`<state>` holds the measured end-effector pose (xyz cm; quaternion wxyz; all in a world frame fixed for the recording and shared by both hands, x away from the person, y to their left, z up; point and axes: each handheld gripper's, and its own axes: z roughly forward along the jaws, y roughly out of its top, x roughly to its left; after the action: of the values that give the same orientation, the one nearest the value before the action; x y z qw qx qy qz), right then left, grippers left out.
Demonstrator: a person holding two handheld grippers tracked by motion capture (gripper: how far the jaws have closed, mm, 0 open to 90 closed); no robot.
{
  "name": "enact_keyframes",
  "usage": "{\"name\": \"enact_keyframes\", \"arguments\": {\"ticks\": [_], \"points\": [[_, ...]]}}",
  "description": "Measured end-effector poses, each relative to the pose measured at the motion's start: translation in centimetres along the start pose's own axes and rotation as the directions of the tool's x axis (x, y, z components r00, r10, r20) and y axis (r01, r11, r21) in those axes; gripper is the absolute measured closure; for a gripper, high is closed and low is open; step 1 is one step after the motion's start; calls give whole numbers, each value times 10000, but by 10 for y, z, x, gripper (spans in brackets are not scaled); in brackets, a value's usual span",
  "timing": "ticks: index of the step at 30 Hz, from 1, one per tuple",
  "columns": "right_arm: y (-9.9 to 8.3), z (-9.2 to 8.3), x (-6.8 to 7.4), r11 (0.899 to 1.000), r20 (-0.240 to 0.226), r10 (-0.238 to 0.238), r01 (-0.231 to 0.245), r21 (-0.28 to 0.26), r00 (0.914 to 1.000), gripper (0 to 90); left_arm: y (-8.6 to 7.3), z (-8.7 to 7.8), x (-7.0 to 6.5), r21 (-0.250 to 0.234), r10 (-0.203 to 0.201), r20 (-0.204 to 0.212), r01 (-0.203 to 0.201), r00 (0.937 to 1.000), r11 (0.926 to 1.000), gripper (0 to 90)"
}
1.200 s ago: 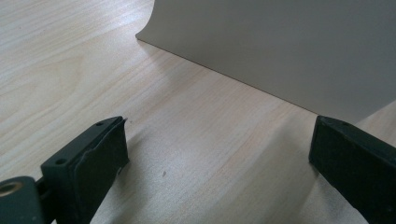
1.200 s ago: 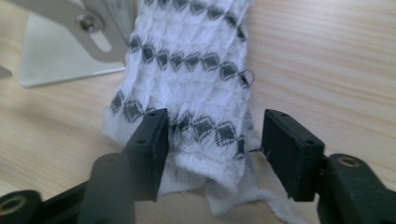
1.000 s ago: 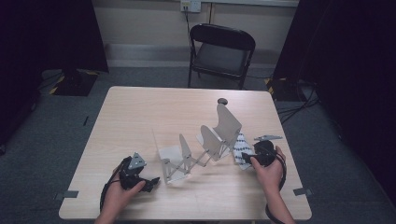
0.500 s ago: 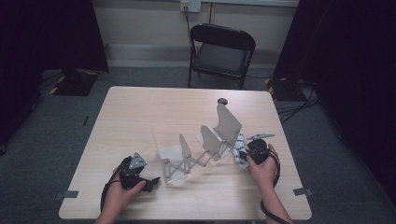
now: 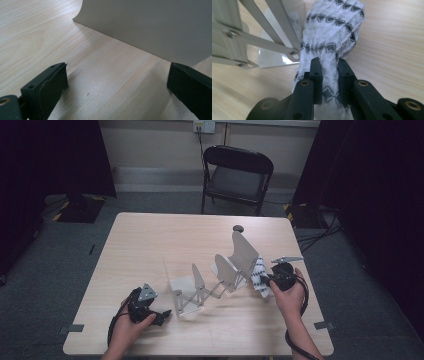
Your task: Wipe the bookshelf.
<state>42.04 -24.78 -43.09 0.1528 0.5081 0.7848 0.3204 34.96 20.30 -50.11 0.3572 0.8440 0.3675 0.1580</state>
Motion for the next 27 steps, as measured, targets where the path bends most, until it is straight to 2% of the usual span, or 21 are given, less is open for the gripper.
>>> {"name": "enact_keyframes", "arguments": {"ticks": [8,13,22,25,27], "points": [[15,-24,2,9993,-8,-84,83,-376,10000,780,1,1,0,23,-78,106,78,9999,10000,22],[30,-43,1,9973,-46,-172,168,-722,9998,781,1,1,1,68,48,9,-49,10000,10000,17],[58,-70,1,9907,228,-476,501,-1262,9986,780,1,1,0,42,-35,51,34,10000,10000,17],[66,-75,3,9879,85,-539,546,-1450,9985,779,1,1,0,43,-32,53,32,10000,10000,17],[68,-72,8,9882,84,-718,722,-1351,9974,779,1,1,0,46,-17,44,17,10000,10000,17]]}}
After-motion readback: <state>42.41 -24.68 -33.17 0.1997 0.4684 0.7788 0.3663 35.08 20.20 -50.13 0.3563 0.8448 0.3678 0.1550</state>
